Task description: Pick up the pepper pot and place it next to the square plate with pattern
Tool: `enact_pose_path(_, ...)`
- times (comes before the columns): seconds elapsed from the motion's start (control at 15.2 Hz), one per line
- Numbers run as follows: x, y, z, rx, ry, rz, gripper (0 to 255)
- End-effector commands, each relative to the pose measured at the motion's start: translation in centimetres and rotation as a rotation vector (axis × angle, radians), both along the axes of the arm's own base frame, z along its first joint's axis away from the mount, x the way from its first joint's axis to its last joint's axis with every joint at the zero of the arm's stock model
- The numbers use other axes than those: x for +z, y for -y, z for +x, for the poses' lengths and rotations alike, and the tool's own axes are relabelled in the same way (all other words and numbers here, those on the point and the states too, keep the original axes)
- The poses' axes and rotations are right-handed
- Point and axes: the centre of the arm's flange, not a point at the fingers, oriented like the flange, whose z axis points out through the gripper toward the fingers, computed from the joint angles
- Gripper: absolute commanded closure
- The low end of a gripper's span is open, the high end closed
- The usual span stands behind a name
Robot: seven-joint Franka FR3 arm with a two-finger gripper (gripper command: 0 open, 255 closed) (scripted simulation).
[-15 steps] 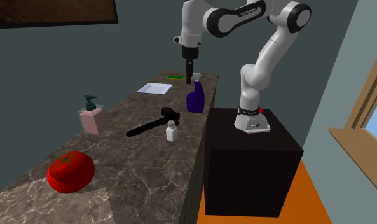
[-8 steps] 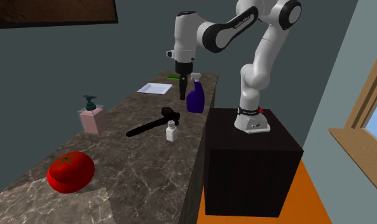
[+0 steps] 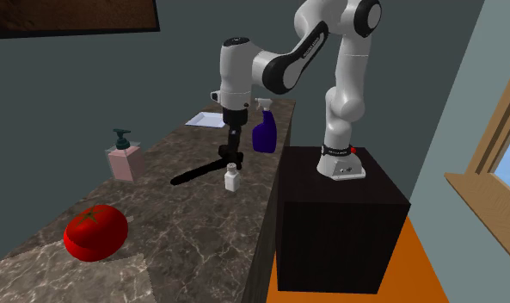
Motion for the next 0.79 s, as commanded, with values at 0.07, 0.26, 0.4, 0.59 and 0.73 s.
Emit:
enact_pose_path(0.07, -1.9, -1.3, 0.5, -0.005, 0.001, 0.003, 0)
enact_pose_path(0.26, -3.5, -1.3, 0.6, -0.005, 0.001, 0.003, 0)
enact_pose_path(0.4, -4.5, -1.2, 0.6, -0.005, 0.001, 0.003, 0)
enact_pose_path(0.59, -5.4, -1.2, 0.7, -0.005, 0.001, 0.003, 0)
enact_pose_path(0.73, -5.4, -1.2, 0.7, -0.005, 0.001, 0.003, 0)
